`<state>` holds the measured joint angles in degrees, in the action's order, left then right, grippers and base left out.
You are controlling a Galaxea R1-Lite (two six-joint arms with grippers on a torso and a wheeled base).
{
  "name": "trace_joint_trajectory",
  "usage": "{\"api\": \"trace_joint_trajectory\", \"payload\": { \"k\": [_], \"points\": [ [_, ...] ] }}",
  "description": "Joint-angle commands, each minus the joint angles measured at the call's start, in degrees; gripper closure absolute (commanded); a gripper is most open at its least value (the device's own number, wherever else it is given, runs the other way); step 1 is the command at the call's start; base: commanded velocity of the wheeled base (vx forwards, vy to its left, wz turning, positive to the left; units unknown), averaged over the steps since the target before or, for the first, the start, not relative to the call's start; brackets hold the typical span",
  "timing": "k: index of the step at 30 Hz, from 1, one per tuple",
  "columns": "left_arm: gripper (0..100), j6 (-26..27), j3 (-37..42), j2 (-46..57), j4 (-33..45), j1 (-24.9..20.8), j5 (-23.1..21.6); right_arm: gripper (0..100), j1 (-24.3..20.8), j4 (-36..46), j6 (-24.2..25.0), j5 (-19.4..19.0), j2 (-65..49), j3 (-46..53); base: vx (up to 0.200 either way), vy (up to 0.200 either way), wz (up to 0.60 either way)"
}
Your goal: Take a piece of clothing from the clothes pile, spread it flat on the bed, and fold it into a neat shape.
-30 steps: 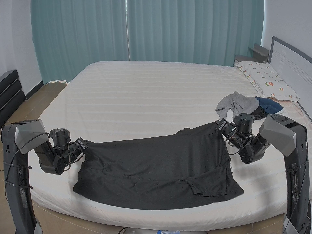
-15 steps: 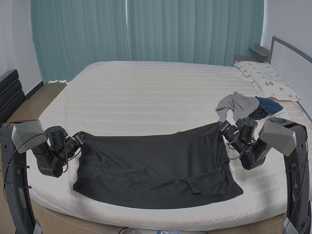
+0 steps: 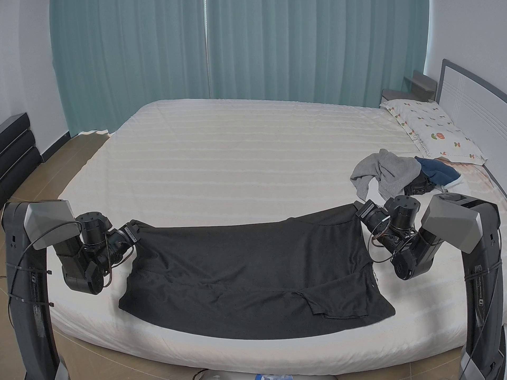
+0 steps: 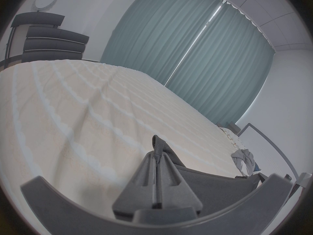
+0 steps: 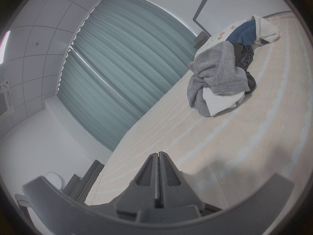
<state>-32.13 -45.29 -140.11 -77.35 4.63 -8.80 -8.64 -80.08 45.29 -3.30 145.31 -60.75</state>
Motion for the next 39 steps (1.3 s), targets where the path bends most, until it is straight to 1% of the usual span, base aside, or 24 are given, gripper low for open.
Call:
{"api": "trace_joint_trajectory", "payload": {
  "k": [1,7,8,12,13,18,22,24,26,27,29,31,32,34,35,36,39],
  "points": [
    [100,0.14,-0.50,-1.66,0.01,-0.06,-0.08,100,0.03,0.10,-0.02,-0.30,0.15,0.45,0.000,0.000,0.00],
    [100,0.14,-1.47,-4.30,0.80,-0.50,-1.13,100,0.12,0.80,-0.02,-0.92,1.11,0.45,0.000,0.000,0.00],
    [100,0.23,-1.65,-4.39,2.55,-0.59,-1.75,100,0.03,0.80,-0.02,-1.09,1.64,0.45,0.000,0.000,0.00],
    [100,0.23,-3.23,-4.47,5.89,-1.20,-1.75,100,0.03,0.89,-0.11,-1.18,2.17,0.45,0.000,0.000,0.00],
    [0,0.23,-3.75,-4.56,6.33,-1.20,-1.75,100,0.03,0.89,-0.11,-1.18,2.17,0.45,0.000,0.000,0.00],
    [0,0.23,-4.72,-5.18,6.69,-1.20,-1.75,100,0.03,0.89,-0.02,-1.18,2.08,0.45,0.000,0.000,0.00],
    [0,-0.12,-6.83,-5.79,6.60,-1.29,-1.75,100,0.03,0.89,-0.02,-1.18,2.08,0.45,0.000,0.000,0.00],
    [0,-0.39,-9.20,-6.93,6.33,-1.29,-1.66,100,0.03,0.89,-0.02,-1.18,2.08,0.45,0.000,0.000,0.00],
    [0,-0.39,-9.20,-6.93,6.33,-1.29,-1.66,100,0.03,0.89,-0.02,-1.18,2.08,0.45,0.000,0.000,0.00],
    [0,-0.47,-12.19,-8.43,7.30,-1.20,-1.66,100,0.03,0.98,-0.11,-1.18,2.08,0.45,0.000,0.000,0.00],
    [0,-0.56,-13.42,-8.78,8.36,-1.20,-1.66,100,0.03,0.98,-0.02,-1.27,2.17,0.36,0.000,0.000,0.00],
    [0,-0.65,-14.92,-8.43,12.05,-1.20,-1.75,100,0.03,1.33,-0.02,-1.53,2.17,0.19,0.000,0.000,0.00],
    [0,-1.26,-15.88,-8.17,14.60,-1.20,-1.83,100,0.03,1.86,-0.02,-1.79,2.17,0.10,0.000,0.000,0.00],
    [0,-4.43,-18.08,-7.90,17.06,-1.12,-1.83,100,0.03,2.38,0.06,-2.06,2.17,-0.16,0.000,0.000,0.00],
    [0,-5.13,-18.52,-7.81,17.32,-1.12,-1.83,100,0.03,2.38,0.06,-2.06,2.17,-0.16,0.000,0.000,0.00],
    [0,-9.61,-20.72,-7.29,18.46,-0.77,-1.92,100,0.12,2.47,0.06,-2.15,2.26,-0.25,0.000,0.000,0.00],
    [0,-15.68,-22.74,-5.26,22.07,0.29,-2.45,100,0.21,2.65,0.06,-2.15,2.61,-0.43,0.000,0.000,0.00]
  ]
}}
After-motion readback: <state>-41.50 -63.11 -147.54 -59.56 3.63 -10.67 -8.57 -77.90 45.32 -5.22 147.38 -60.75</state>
